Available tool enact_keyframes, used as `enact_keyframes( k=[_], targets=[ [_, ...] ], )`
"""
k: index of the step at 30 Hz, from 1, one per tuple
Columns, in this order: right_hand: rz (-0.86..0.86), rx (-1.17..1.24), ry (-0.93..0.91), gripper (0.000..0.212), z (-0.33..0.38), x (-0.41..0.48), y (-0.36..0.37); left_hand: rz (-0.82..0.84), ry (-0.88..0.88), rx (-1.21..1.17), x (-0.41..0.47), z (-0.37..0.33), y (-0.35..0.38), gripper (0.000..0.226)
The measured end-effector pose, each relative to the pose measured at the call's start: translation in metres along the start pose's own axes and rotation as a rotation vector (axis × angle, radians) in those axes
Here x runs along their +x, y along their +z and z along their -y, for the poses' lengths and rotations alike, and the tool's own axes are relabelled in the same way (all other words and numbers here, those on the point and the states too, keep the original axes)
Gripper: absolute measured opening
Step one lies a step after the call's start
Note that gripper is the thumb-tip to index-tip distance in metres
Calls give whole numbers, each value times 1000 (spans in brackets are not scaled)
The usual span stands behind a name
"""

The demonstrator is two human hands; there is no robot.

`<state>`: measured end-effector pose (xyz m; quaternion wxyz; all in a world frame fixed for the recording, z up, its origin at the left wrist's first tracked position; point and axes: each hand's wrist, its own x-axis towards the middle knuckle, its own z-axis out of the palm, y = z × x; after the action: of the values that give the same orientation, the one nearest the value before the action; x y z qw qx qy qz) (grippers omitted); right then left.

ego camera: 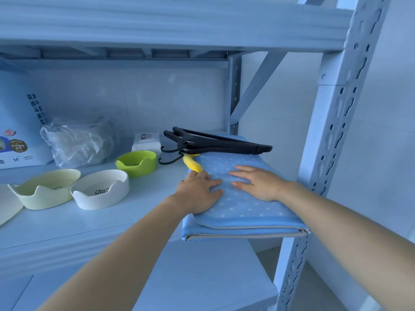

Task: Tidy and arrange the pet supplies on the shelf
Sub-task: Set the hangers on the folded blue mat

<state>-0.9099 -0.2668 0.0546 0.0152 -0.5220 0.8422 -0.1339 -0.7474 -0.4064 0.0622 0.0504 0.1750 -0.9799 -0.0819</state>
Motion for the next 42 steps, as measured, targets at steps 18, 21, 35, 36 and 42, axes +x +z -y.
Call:
enact_keyframes(
  k=[18,21,35,36,42],
  targets=[
    [-68,2,-164,50,-56,-8,-18,-99,-174,43,10,-75,19,49],
    [-129,54,-149,48,-57,-6,-21,-82,-176,39,10,-76,12,47],
    [-288,4,-93,31,-21,63,-45,-309,-61,48,68,-15,-38,31],
    [-271,-23,-89,32,-20,70,-44,-300,-50,61,75,-9,-40,32],
    [-125,-122,24,45,-24,109,-42,-258,3,125,111,16,-50,40]
  ],
)
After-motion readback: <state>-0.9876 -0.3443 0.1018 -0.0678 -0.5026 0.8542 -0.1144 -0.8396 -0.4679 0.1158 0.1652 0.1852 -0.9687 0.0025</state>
